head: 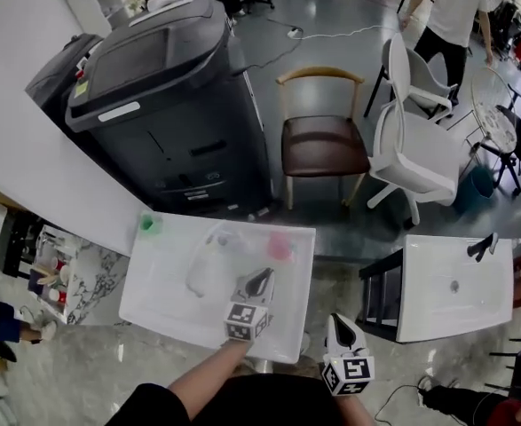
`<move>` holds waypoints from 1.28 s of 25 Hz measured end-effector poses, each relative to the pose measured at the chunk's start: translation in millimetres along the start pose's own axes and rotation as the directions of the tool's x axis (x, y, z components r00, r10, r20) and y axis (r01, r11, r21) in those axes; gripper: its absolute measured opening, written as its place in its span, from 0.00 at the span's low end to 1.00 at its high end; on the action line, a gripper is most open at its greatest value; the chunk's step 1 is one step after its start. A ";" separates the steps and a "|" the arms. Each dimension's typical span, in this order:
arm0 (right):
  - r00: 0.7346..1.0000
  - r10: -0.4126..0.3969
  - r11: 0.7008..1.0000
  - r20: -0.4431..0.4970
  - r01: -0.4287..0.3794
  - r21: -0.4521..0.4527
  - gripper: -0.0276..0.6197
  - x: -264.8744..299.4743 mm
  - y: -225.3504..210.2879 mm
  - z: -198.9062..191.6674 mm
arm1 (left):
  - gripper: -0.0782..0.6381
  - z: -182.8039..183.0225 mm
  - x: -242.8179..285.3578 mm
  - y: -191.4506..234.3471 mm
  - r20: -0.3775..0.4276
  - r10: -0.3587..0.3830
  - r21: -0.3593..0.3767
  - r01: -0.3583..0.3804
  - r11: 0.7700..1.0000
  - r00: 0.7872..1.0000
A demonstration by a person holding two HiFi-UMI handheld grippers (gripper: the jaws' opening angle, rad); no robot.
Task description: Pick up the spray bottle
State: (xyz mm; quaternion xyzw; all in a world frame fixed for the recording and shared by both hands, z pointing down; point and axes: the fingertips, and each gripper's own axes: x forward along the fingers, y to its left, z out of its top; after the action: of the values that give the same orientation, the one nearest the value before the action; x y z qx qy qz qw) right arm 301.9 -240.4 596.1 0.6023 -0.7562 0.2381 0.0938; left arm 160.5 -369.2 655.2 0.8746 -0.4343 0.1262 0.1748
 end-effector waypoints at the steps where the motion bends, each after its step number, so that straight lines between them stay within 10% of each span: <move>1: 1.000 0.013 1.000 -0.004 -0.013 -0.004 0.04 4.3 -6.9 1.5 | 0.14 -1.9 9.6 3.6 -0.010 0.015 -0.016 -0.015 1.000 1.000; 15: 0.995 0.090 0.996 -0.046 -0.090 0.007 0.04 37.8 -59.2 8.4 | 0.38 -34.0 99.0 44.2 -0.123 0.155 -0.011 -0.158 0.987 0.980; 32: 0.996 0.025 1.000 -0.086 -0.024 0.019 0.04 36.5 -92.1 -5.2 | 0.46 -21.6 133.5 48.6 -0.050 0.144 0.042 -0.142 0.989 0.988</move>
State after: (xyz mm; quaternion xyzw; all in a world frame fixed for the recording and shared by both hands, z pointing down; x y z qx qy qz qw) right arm 379.8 -284.4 639.0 0.5830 -0.7566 0.2718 0.1177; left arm 198.9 -483.0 734.1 0.8407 -0.4885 0.1698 0.1602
